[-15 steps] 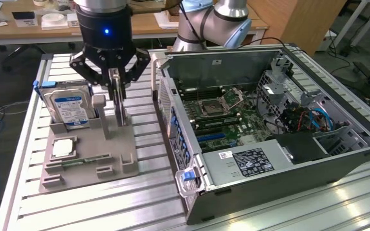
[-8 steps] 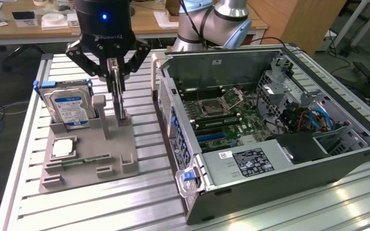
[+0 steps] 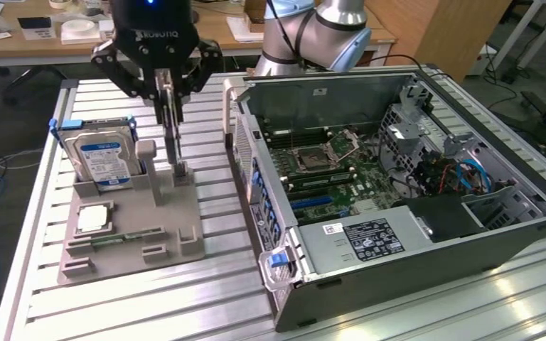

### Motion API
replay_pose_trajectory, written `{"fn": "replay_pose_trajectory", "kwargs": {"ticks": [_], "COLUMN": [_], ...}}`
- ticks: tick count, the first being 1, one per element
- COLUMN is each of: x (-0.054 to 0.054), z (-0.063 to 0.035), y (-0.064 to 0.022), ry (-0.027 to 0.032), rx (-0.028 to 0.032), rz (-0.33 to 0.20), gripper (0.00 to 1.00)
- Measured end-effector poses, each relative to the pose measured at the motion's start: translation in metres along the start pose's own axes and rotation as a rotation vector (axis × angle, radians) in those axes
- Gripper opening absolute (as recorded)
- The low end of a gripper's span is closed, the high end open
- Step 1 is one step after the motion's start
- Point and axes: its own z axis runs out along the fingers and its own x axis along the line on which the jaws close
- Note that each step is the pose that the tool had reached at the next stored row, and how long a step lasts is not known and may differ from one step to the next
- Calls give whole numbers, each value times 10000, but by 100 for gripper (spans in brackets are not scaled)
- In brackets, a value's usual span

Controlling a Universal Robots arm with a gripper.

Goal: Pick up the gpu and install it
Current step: 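Pick up the gpu and move the gpu toward the slot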

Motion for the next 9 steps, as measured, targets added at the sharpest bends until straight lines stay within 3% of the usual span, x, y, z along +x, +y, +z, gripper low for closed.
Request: {"fn": "replay_pose_trajectory", "kwargs": {"ticks": [9], "x": [0], "z": [-268], "y": [3], "ry": [1], "rx": [0], "rz": [0], "gripper": [28]}}
